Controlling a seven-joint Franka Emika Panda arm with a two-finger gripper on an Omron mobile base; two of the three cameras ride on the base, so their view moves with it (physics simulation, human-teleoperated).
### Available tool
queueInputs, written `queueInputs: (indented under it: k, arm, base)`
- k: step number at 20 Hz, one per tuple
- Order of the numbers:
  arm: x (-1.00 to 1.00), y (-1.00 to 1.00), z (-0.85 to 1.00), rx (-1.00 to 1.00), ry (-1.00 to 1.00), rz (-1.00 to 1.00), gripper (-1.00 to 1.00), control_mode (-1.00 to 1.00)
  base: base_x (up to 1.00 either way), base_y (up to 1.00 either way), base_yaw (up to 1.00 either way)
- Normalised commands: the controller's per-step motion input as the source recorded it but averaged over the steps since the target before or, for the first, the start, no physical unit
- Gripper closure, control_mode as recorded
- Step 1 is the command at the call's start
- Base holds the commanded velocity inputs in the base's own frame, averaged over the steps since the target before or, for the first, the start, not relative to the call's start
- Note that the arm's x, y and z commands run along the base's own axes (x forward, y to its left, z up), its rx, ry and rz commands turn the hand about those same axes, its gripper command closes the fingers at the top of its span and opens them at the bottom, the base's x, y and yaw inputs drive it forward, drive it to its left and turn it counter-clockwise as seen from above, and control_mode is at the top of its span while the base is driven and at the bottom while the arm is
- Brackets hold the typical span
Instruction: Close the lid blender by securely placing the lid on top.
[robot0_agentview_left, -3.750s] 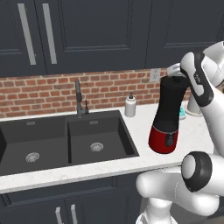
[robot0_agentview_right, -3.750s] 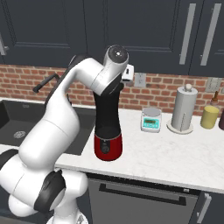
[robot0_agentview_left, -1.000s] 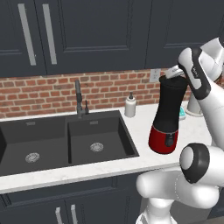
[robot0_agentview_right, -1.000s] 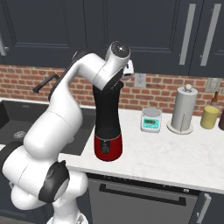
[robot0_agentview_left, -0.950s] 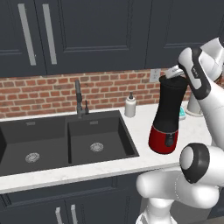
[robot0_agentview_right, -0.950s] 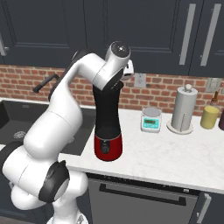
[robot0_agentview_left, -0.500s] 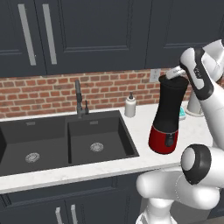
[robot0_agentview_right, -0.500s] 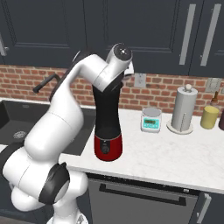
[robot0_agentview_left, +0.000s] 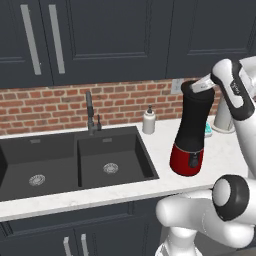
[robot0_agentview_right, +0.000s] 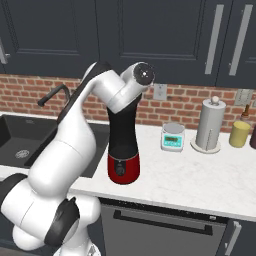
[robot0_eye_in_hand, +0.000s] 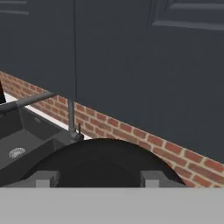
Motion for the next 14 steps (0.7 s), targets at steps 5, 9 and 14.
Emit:
queueInputs:
  k: [5, 9, 14]
  arm:
    - [0.04, 0.00, -0.08, 0.00, 0.01, 0.03, 1.00, -1.00]
    - [0.04, 0.00, -0.02, 0.00, 0.08, 0.01, 1.00, -1.00]
    - [0.00, 0.00, -0.14, 0.00, 0.10, 0.02, 1.00, -1.00]
  base:
    - [0.00, 0.00, 0.00]
    - [0.00, 0.00, 0.00]
    - [0.00, 0.00, 0.00]
